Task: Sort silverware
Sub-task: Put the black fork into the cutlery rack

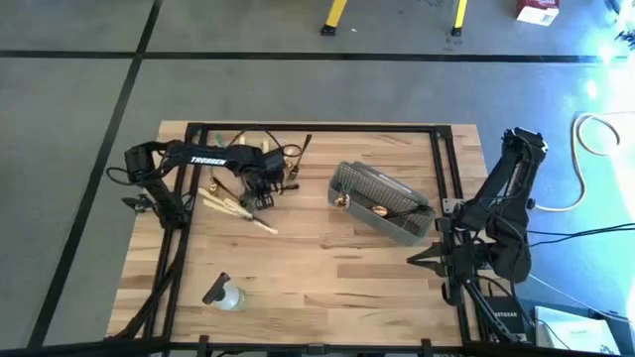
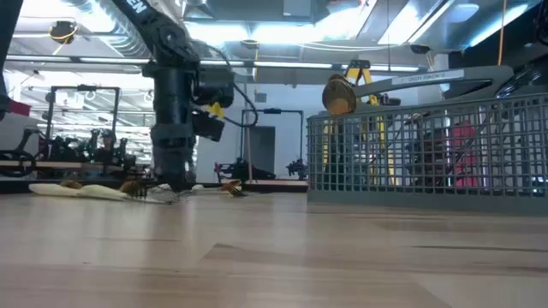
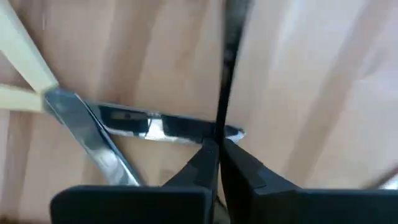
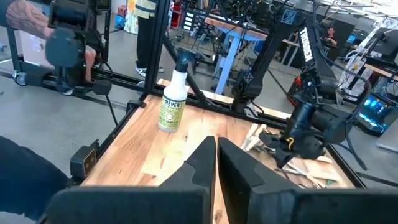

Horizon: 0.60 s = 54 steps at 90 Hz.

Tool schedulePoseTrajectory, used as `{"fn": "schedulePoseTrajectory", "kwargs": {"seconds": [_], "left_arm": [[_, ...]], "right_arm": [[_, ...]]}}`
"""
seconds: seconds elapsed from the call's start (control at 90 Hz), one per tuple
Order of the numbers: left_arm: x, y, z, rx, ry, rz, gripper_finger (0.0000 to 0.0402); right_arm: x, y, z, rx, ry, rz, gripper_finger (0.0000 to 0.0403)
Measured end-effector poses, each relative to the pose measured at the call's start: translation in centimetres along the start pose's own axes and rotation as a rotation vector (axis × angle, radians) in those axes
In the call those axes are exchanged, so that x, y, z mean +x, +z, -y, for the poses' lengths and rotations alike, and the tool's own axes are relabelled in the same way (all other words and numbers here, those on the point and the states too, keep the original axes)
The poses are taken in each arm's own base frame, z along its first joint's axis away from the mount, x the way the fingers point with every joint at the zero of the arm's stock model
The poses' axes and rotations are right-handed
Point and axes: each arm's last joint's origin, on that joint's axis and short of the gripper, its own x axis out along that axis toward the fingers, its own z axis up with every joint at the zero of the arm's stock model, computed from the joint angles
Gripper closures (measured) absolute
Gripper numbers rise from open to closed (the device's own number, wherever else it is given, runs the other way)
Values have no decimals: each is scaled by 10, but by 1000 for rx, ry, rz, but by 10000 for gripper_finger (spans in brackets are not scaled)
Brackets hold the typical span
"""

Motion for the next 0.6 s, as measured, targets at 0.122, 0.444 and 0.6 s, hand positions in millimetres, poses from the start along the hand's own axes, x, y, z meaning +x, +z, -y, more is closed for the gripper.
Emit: {"fn": "schedulePoseTrajectory", "kwargs": {"seconds": [0.122,0.444,0.6], "left_arm": [[-7,10,12,15,-22,40,401],[-16,20,45,35,-67,92,401],[-17,20,64,21,-116,112,401]], "right_arm": [[0,0,0,10,0,0,403],[0,0,0,11,0,0,403],[0,0,0,12,0,0,403]]}}
